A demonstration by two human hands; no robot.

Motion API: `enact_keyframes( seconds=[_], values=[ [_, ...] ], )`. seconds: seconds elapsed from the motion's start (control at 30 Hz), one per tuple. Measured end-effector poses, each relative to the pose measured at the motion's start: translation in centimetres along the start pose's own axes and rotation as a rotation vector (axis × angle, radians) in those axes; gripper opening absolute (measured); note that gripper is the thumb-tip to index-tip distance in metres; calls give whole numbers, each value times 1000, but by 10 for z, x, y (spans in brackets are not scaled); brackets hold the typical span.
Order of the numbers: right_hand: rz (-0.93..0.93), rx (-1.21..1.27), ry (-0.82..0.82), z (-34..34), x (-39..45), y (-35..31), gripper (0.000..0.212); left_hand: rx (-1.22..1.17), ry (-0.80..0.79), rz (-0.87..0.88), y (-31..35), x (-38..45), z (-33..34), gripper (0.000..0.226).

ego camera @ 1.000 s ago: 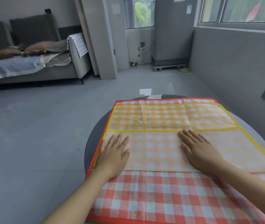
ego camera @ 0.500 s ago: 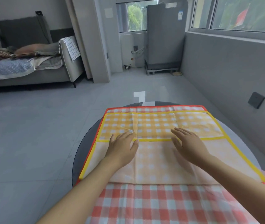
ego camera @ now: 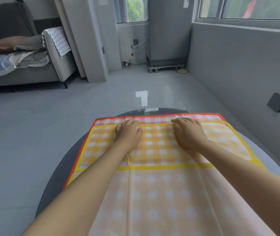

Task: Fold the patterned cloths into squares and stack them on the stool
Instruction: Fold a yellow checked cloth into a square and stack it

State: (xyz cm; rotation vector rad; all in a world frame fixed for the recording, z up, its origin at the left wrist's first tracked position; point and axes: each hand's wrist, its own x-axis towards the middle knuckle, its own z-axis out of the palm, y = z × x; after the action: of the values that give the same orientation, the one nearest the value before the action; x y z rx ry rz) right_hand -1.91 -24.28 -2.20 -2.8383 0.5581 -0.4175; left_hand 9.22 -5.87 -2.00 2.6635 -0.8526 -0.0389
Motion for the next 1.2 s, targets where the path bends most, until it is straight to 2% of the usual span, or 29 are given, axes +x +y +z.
enact_keyframes(
  seconds=[0.2, 0.37, 0.63, 0.77, 0.87, 1.03, 1.2],
  values=[
    [69, -4, -7, 16, 24, 5, 31, 20, 93, -16, -13, 20, 13, 38],
    [69, 25, 51, 16, 18, 6, 22, -41, 209, 52, -17, 12, 12, 22],
    [9, 127, 166, -44, -10, -7, 21, -116, 268, 125, 0, -26, -46, 22],
    [-27, 175, 228, -86, -30, -17, 16, -123, 237, 125, 13, -60, -95, 23],
    [-77, 183, 209, -111, -50, -23, 10, -164, 193, 122, 16, -88, -117, 21],
    [-163, 161, 219, -149, -111, -40, 12, -217, 122, 106, 18, -138, -137, 25],
    [-224, 149, 158, -159, -170, -44, 11, -258, 30, 122, 25, -197, -142, 16]
  ],
)
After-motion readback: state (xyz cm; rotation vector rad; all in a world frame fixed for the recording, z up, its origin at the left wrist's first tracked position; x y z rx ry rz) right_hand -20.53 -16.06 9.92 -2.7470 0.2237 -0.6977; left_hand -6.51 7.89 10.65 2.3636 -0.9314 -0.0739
